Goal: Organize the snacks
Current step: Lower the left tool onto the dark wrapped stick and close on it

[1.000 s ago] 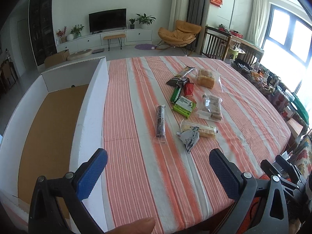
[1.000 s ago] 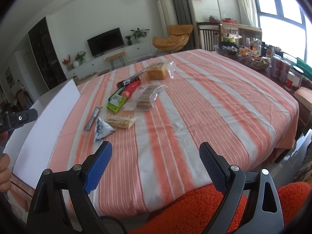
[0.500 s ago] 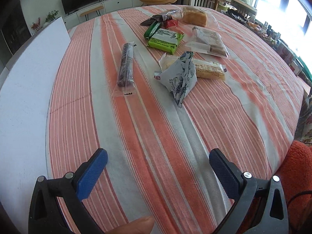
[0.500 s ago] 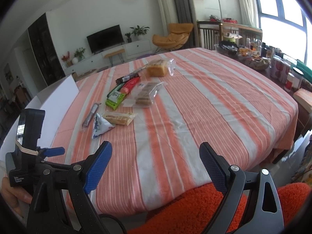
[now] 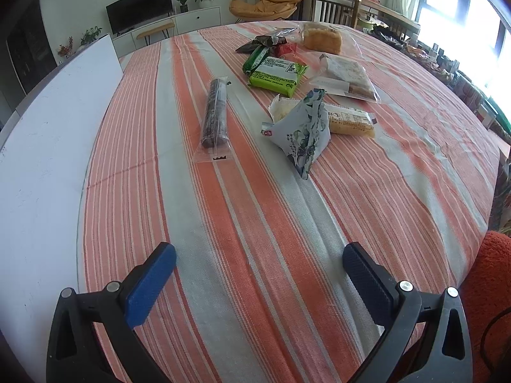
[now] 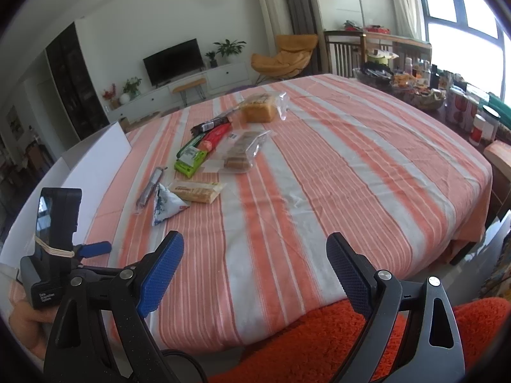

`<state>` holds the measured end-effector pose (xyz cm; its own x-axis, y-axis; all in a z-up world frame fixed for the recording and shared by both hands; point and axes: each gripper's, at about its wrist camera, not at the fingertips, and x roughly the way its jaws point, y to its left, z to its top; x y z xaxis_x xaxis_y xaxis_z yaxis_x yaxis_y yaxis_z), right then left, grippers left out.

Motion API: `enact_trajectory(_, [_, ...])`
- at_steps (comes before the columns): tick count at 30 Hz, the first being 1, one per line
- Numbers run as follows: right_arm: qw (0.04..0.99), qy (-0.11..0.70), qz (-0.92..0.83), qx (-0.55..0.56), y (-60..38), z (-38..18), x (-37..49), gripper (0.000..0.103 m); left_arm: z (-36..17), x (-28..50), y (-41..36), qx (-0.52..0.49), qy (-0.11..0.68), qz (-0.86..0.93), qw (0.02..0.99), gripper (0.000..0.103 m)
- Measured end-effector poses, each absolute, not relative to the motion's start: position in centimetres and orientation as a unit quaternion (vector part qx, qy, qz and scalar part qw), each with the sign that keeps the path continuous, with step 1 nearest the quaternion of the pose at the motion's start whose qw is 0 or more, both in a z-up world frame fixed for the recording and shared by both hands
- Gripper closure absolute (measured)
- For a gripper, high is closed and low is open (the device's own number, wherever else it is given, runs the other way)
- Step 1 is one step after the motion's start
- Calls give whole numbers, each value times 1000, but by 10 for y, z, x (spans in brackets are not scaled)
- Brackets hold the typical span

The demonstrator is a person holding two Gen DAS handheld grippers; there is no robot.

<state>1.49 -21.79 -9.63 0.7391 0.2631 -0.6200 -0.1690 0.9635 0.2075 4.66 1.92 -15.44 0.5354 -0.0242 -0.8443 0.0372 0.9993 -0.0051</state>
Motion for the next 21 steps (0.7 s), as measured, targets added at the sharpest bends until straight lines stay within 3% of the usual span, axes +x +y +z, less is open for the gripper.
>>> enact_trajectory(9, [929,343,116,70,-218,-96,15,10,-152,55,19,10,521,-34,853,0])
enact_trajectory(17, [927,347,120,74,-216,-97,16,10,-94,91,65,-118,472,-54,872,0])
enact_trajectory(21, [928,345,122,71,-215,-96,15,10,-95,131,84,-147,469,-12,871,0])
